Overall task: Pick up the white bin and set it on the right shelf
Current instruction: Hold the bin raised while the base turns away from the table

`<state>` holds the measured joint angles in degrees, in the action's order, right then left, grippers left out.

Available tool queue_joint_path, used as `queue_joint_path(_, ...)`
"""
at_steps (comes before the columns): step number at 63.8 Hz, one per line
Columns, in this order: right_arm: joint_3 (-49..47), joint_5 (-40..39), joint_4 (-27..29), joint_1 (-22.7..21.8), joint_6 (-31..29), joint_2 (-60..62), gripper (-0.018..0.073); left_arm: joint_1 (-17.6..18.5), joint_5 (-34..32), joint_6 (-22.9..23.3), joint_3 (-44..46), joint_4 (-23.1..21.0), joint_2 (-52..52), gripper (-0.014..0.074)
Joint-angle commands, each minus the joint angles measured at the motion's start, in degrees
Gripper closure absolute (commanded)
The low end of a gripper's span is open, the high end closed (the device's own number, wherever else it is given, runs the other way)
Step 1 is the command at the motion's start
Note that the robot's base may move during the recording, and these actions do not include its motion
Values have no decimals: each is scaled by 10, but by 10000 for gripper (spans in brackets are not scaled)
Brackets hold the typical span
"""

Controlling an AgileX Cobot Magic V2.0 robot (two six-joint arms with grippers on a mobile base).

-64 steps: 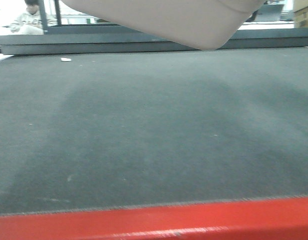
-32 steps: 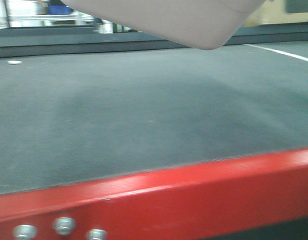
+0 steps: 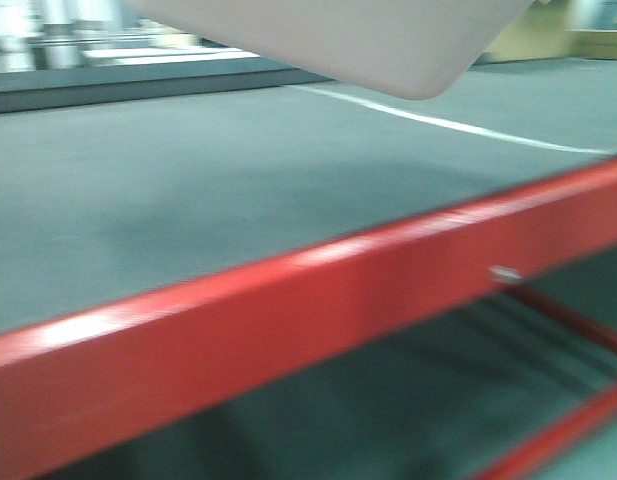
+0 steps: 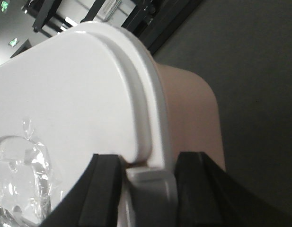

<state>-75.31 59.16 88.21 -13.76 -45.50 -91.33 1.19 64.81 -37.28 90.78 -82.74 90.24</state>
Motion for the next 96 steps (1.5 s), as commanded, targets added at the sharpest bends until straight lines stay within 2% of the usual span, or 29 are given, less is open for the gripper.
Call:
queue_joint_path(1, -18, 136, 73, 18, -5, 38, 478, 20, 106, -3, 19, -66, -26, 722)
queue_joint_path(96, -18, 136, 73, 18, -5, 38, 478, 20, 106, -3, 19, -66, -26, 722)
